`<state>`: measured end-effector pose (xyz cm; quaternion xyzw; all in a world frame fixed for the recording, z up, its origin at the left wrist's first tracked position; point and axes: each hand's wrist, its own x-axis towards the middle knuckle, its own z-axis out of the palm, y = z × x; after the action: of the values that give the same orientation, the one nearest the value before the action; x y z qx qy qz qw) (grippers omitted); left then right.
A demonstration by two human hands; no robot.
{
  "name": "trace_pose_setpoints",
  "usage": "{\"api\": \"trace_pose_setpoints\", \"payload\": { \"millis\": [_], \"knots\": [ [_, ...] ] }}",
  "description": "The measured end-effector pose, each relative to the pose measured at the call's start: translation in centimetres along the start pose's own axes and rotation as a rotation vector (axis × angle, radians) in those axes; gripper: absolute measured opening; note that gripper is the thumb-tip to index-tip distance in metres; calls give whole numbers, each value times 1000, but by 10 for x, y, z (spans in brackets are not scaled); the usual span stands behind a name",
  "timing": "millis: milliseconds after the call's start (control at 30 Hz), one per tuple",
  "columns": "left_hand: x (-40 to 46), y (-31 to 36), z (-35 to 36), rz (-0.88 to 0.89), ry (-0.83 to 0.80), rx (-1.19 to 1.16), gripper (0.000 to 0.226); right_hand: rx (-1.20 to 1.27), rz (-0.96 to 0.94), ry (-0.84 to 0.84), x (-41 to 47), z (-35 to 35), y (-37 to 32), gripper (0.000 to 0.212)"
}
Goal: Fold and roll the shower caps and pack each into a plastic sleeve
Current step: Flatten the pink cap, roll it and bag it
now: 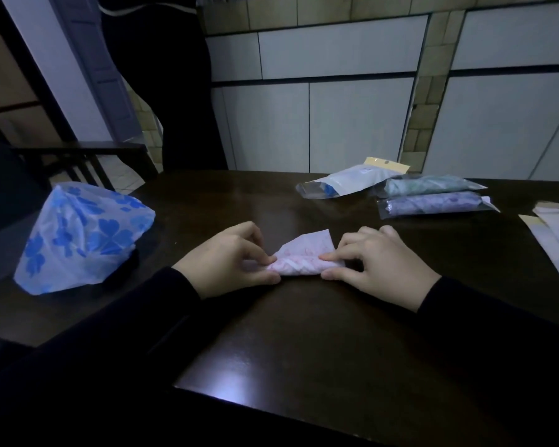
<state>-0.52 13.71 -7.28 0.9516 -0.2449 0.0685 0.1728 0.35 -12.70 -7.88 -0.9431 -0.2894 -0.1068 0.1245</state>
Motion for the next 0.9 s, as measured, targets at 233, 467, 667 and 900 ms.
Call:
{"api": "trace_pose_setpoints", "payload": {
  "millis": [233, 467, 667, 900],
  "knots": [
    [-2, 9, -18, 12, -253, -176, 36, 250, -62, -103, -10, -8, 0, 28],
    [0, 7, -17, -62, -260, -272, 22, 407, 53, -50, -13, 2, -4, 25],
    [-2, 6, -13, 54, -142, -188, 15, 299, 93, 19, -17, 4, -6, 20],
    [0, -1, -7, 60, -3, -157, 29, 246, 120, 207, -13, 5, -6, 19]
  ]
}}
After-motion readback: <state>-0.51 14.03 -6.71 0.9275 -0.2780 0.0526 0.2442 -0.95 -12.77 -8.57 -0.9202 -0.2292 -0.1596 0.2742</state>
